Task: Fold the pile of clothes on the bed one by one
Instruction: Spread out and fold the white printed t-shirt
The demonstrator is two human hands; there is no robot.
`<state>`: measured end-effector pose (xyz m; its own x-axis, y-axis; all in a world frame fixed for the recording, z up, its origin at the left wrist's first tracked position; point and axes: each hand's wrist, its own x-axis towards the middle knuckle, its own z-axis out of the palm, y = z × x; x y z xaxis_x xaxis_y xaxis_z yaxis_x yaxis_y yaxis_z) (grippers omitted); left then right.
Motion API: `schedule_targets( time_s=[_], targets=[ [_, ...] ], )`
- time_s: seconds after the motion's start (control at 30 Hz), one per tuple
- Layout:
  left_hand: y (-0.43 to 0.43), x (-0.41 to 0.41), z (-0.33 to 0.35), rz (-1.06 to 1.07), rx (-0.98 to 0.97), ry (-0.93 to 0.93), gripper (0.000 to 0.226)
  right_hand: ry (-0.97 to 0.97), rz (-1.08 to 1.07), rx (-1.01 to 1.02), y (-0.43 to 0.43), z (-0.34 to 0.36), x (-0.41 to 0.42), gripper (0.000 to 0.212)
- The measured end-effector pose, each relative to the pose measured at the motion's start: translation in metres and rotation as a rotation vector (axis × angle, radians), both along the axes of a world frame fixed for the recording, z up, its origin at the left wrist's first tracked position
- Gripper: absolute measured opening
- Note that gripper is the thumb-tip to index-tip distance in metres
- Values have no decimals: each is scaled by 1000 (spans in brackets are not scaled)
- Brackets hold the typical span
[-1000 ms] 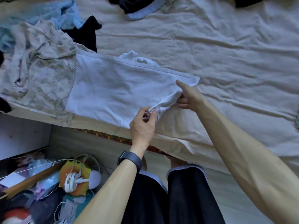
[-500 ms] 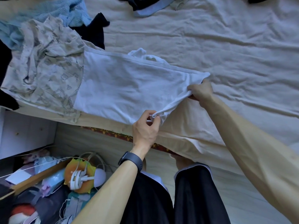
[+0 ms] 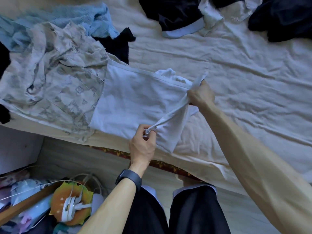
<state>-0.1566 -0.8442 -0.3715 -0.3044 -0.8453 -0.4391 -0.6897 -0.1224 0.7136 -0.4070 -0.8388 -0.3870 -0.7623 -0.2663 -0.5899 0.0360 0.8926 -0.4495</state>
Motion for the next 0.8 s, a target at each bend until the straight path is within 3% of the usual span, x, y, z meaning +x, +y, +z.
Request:
schedule_targets(
  time_s=[0.2,0.4,0.57,0.8],
  targets=[
    [-98,67,-19,121,110,-115,9,38,106,17,-120,3,77,53],
    [-166,113,-54,77,238,-197,11,36,172,112,-217,-23,130,37],
    [-192,132,-64,83,302,-257,10,61,263,239,-256,-42,151,47],
    [-208,140,-71,41,357,-303,23,115,315,253,-271,-56,166,44]
  ],
)
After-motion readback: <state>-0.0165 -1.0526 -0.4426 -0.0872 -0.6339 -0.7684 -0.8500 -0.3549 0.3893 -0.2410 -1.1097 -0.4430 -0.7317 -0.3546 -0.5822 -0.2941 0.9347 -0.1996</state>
